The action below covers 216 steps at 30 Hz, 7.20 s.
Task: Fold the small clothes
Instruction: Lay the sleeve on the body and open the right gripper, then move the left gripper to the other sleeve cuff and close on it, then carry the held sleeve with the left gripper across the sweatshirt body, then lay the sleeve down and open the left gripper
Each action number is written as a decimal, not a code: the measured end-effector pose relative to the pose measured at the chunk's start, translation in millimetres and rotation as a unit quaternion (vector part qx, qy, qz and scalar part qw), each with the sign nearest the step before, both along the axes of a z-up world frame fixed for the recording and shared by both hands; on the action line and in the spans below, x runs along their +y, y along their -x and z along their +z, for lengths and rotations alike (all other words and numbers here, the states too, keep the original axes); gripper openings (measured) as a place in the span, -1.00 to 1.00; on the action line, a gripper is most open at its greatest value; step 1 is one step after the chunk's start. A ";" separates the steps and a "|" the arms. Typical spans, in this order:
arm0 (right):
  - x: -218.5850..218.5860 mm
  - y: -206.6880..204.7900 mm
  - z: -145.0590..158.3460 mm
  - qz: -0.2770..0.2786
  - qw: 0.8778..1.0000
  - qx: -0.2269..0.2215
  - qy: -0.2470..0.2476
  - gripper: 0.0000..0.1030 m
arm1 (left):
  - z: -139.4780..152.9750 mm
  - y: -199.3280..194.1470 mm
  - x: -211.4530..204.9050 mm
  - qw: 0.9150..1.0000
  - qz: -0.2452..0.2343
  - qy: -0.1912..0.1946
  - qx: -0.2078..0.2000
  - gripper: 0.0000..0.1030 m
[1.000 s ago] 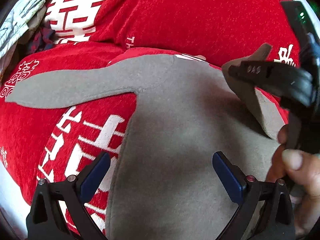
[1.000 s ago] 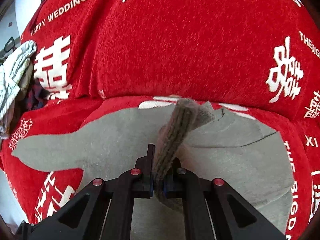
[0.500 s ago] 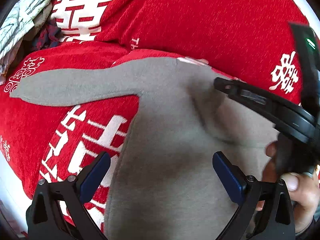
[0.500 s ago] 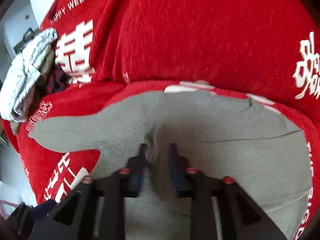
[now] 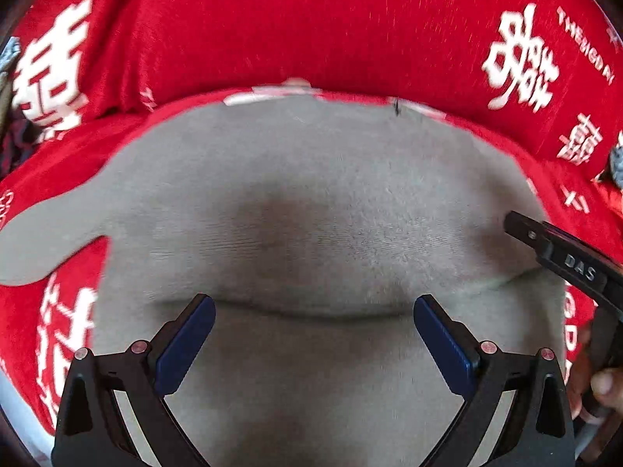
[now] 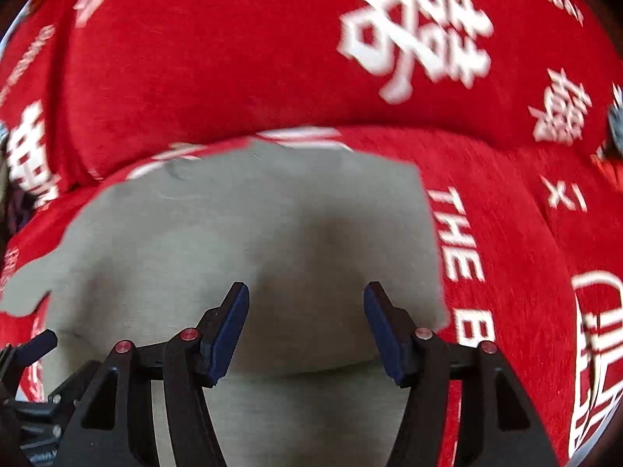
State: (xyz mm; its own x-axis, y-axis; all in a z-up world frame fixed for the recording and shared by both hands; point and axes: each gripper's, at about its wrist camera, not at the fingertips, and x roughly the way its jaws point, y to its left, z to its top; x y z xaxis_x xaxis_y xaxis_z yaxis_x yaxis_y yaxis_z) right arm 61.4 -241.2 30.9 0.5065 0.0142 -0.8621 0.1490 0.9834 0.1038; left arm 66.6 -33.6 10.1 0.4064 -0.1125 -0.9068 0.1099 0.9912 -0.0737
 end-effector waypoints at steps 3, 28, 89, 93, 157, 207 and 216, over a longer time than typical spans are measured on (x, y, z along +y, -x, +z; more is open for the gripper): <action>-9.8 -7.7 -19.0 -0.003 1.000 0.013 0.003 0.26 | -14.6 -12.6 0.2 1.000 0.006 -0.013 0.006 0.99; 88.9 45.1 -5.9 0.061 0.995 -0.063 0.046 0.42 | 7.9 24.8 120.5 0.987 0.151 0.004 -0.062 0.98; 394.9 -43.1 -20.8 0.287 0.946 -0.011 0.147 0.51 | 55.4 8.4 422.2 0.921 0.362 -0.037 -0.135 -0.59; 379.6 -43.8 -13.8 0.271 0.955 0.001 0.123 0.51 | 61.5 15.4 417.1 0.923 0.354 -0.023 -0.147 -0.59; 80.7 77.1 -22.4 0.092 0.995 -0.037 0.033 0.51 | 87.0 -41.9 100.2 0.981 0.146 -0.086 -0.098 -0.59; 8.4 126.8 32.4 0.035 0.995 -0.096 0.016 0.56 | 78.3 -12.6 -149.7 0.983 -0.087 -0.129 -0.093 -0.59; -14.2 140.2 33.7 0.021 0.995 -0.097 0.025 0.56 | 74.3 3.2 -193.9 0.976 -0.144 -0.127 -0.101 -0.60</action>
